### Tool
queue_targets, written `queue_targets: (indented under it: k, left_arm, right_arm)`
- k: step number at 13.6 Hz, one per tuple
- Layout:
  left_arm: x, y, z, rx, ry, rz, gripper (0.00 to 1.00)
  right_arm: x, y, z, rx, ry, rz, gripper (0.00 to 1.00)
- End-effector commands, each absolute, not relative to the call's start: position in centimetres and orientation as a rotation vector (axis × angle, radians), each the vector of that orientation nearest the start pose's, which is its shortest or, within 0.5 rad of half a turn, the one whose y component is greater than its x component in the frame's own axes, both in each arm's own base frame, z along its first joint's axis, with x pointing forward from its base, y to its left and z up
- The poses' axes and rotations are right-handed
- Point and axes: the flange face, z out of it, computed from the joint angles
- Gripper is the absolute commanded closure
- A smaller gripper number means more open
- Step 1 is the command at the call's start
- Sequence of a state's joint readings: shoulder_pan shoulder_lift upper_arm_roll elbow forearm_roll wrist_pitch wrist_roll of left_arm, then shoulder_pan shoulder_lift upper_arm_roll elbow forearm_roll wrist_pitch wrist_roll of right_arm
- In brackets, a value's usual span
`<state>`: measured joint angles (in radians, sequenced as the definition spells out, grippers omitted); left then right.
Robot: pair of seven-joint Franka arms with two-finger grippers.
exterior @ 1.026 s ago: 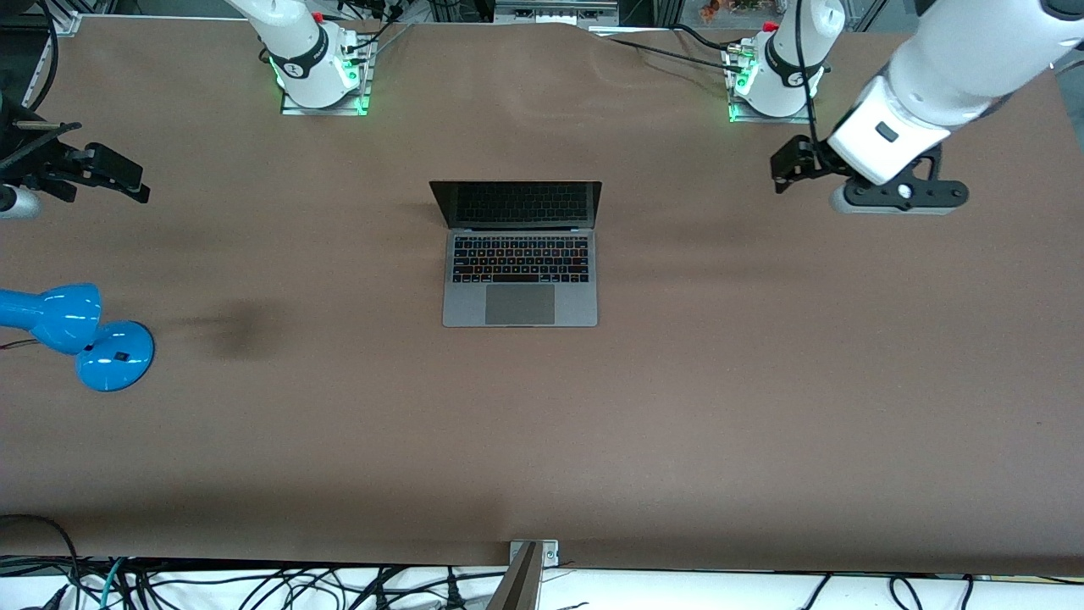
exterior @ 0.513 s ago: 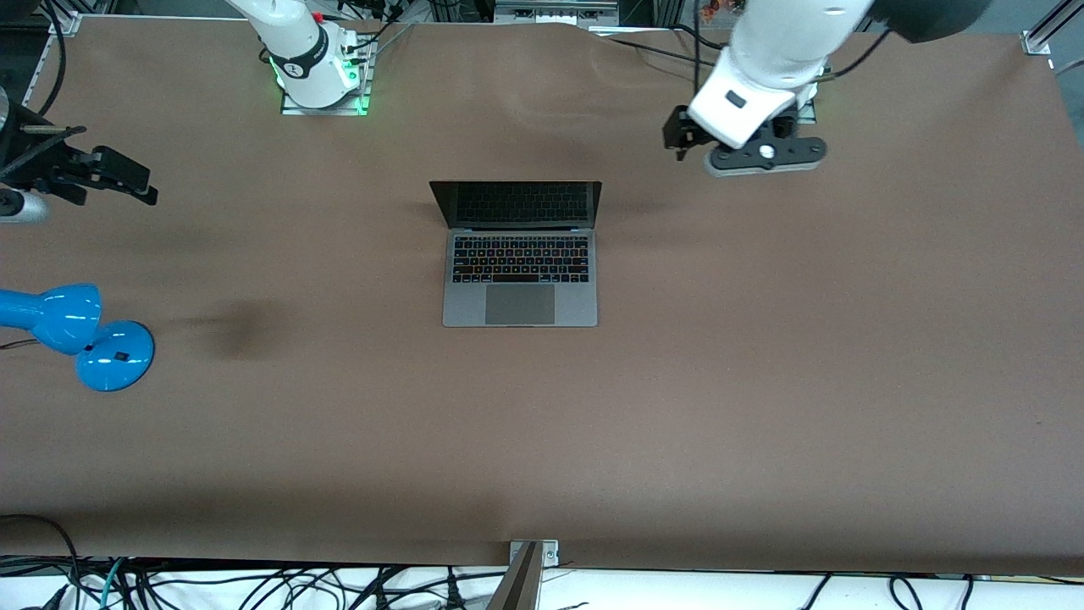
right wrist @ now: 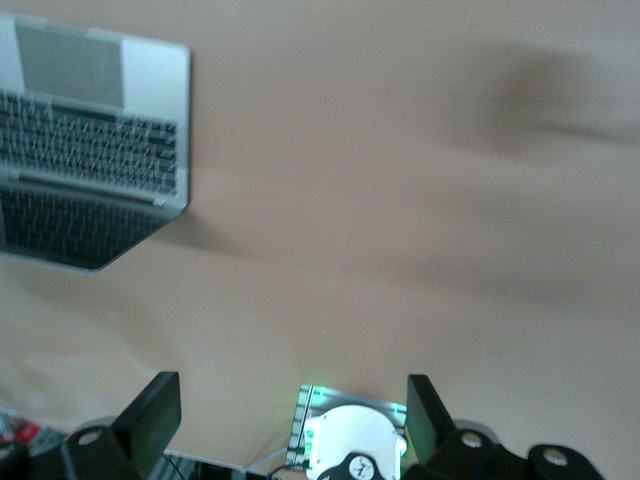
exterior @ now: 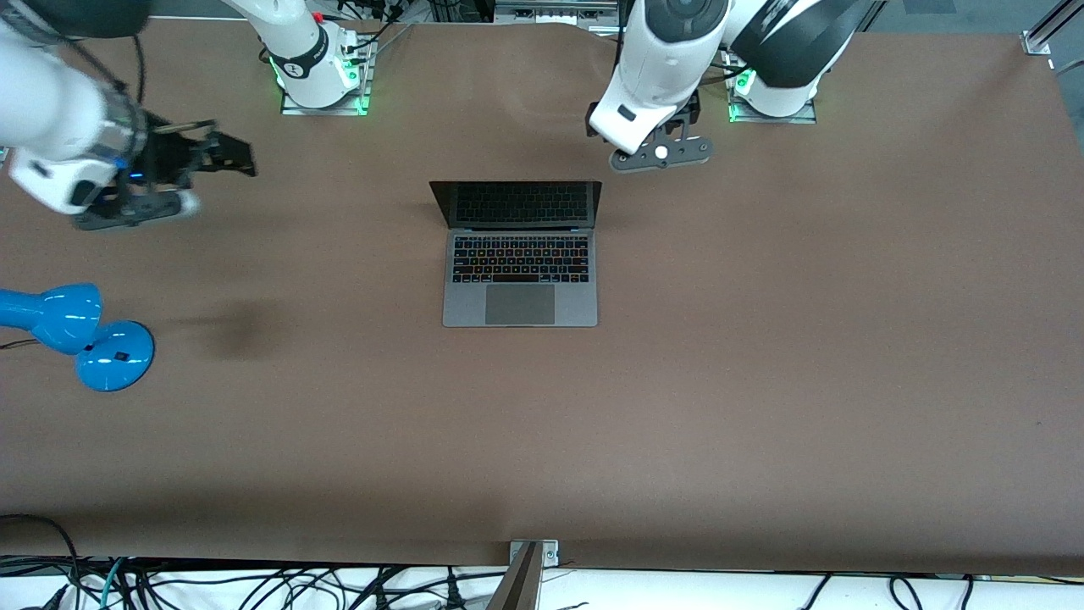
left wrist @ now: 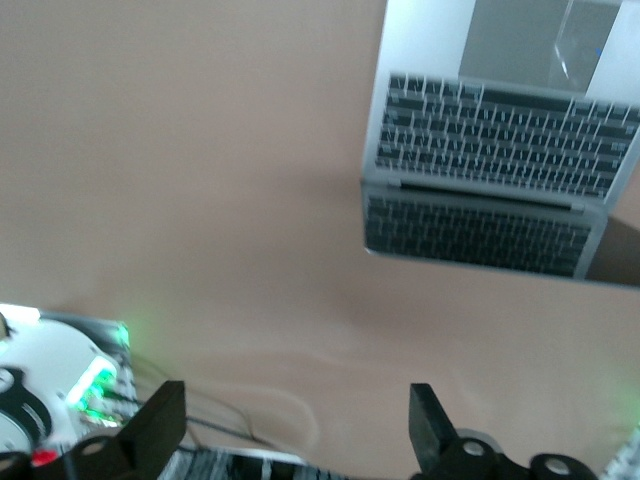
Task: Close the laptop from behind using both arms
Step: 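Bring both grippers over the laptop screen's back edge from behind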
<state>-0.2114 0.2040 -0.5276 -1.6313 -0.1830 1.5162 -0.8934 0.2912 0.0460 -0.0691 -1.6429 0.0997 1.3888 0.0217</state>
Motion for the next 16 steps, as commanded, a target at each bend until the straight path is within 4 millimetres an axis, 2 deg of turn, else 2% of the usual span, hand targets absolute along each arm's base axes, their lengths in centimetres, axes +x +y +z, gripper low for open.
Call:
queue_targets:
  k: [1, 2, 5, 6, 7, 8, 9, 10, 11, 12, 13, 14, 15, 16]
  left_arm:
    - [44.0, -40.3, 46.5, -3.047, -0.302, 0.862, 0.08]
    - [44.1, -40.5, 45.4, -3.037, -0.306, 0.915, 0.08]
    - [43.6, -41.8, 43.1, -3.005, -0.273, 0.973, 0.08]
    - [43.0, -42.7, 42.5, -3.0, -0.25, 0.985, 0.08]
    - [42.9, -43.0, 41.8, -2.992, -0.241, 1.002, 0.08]
    - [42.8, -43.4, 41.2, -2.993, -0.239, 1.01, 0.08]
    - [42.9, -43.8, 40.7, -3.001, -0.236, 1.011, 0.08]
    - [42.8, -44.1, 40.0, -2.997, -0.234, 1.021, 0.07]
    - [42.5, -44.8, 39.5, -3.0, -0.219, 1.019, 0.08]
    - [42.4, -45.0, 39.4, -3.005, -0.218, 1.015, 0.11]
    - [42.4, -45.0, 39.5, -3.006, -0.223, 1.009, 0.23]
    - [42.4, -45.0, 39.4, -3.001, -0.237, 1.011, 0.41]
    - [42.3, -45.2, 39.4, -2.994, -0.256, 1.003, 0.71]
    - [42.0, -45.4, 39.4, -2.988, -0.26, 0.999, 0.94]
  right_arm:
    - [50.5, 18.6, 54.1, -3.068, -0.232, 0.513, 0.0]
    - [49.7, 21.0, 52.9, -3.081, -0.239, 0.514, 0.0]
    - [47.2, 26.5, 48.8, -3.077, -0.354, 0.481, 0.0]
    - [46.4, 27.9, 47.6, -3.032, -0.34, 0.498, 0.0]
    - [45.9, 28.5, 46.3, -3.002, -0.325, 0.508, 0.0]
    - [45.3, 29.4, 45.4, -2.998, -0.35, 0.516, 0.07]
    - [44.9, 30.3, 44.4, -2.994, -0.38, 0.552, 0.23]
    - [44.7, 30.9, 43.2, -2.982, -0.396, 0.602, 0.56]
    - [44.0, 32.0, 42.2, -2.933, -0.391, 0.672, 0.83]
    - [43.4, 33.1, 41.3, -2.908, -0.388, 0.724, 1.0]
    - [43.2, 33.7, 40.6, -2.904, -0.387, 0.75, 1.0]
    - [43.2, 34.0, 40.4, -2.903, -0.392, 0.749, 1.0]
    - [43.2, 34.3, 40.3, -2.905, -0.399, 0.736, 1.0]
    - [43.6, 34.5, 40.3, -2.911, -0.402, 0.707, 1.0]
